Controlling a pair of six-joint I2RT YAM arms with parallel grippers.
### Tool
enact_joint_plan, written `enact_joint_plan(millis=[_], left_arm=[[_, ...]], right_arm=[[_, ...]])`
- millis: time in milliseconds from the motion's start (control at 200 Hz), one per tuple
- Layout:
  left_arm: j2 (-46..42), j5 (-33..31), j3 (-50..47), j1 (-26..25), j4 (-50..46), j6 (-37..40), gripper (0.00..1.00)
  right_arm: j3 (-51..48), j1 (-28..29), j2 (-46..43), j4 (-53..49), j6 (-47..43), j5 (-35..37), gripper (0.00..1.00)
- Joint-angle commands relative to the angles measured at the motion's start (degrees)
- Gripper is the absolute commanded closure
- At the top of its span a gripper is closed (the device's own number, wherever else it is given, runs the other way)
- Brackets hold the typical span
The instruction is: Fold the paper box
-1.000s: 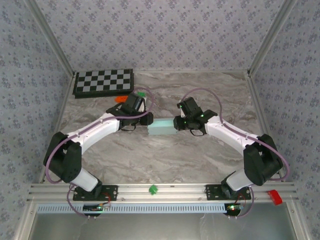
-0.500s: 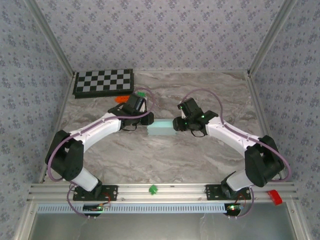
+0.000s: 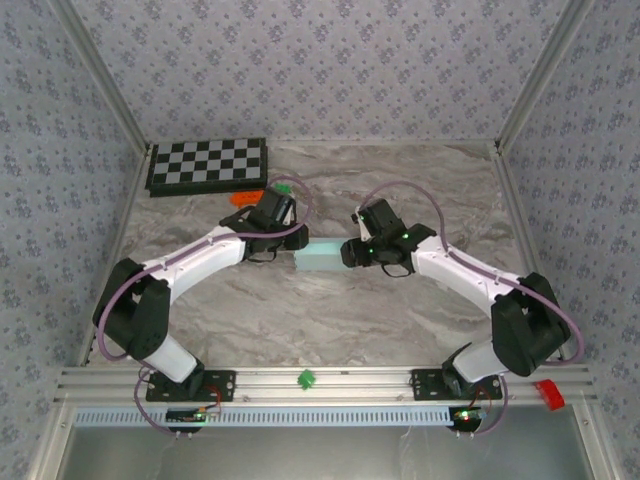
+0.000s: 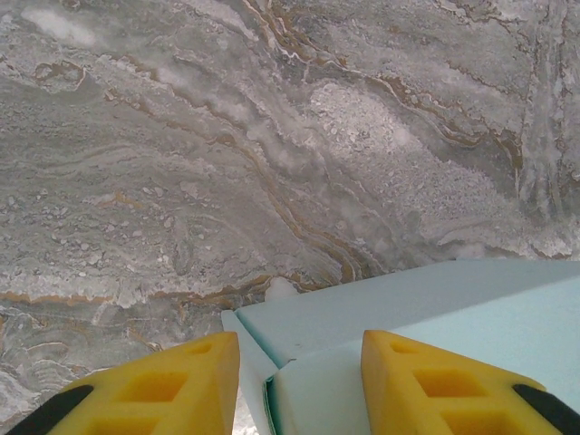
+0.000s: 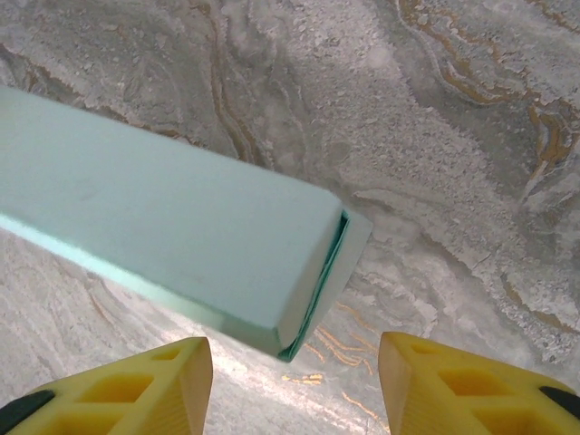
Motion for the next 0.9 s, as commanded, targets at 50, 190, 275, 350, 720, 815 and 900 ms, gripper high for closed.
enact_joint_plan(millis=[50,190,275,350,720,815,900], left_arm=[[2.4,-1.5,-0.6,-0.9,-4.1,-0.5,0.60],[2.5,-1.8,-0.5,-1.0,-4.2,-0.7,0.60],[2.4,-2.2,-0.6,-1.1,-4.2,-0.6,0.60],[2.3,-2.4,-0.7,-1.1,-4.1,-0.7,0.60],[2.5,-2.8,-0.8,-1.3,-3.6,-0.5,0.60],[2.5,-3.0,-0.9,-1.5,-3.5,-0.5,0.60],[2.4,-3.2,-1.1,-1.6,-3.3,-0.5,0.60]], right_arm=[[-1.4,0.3,-3.7,1.3,-2.0,-2.9,0.44],[-2.5,0.0,-5.9,3.3,-1.6,-5.2,0.41],[-2.7,-0.6,-6.5,4.3,-0.8,-6.4,0.40],[-2.5,-1.2,-6.3,4.9,0.6,-7.1,0.40],[0.9,-4.7,-3.4,4.8,6.2,-7.7,0.38],[1.4,-5.2,-1.8,4.3,6.9,-7.8,0.39],[1.3,-5.4,-1.1,4.8,7.4,-8.4,0.39]])
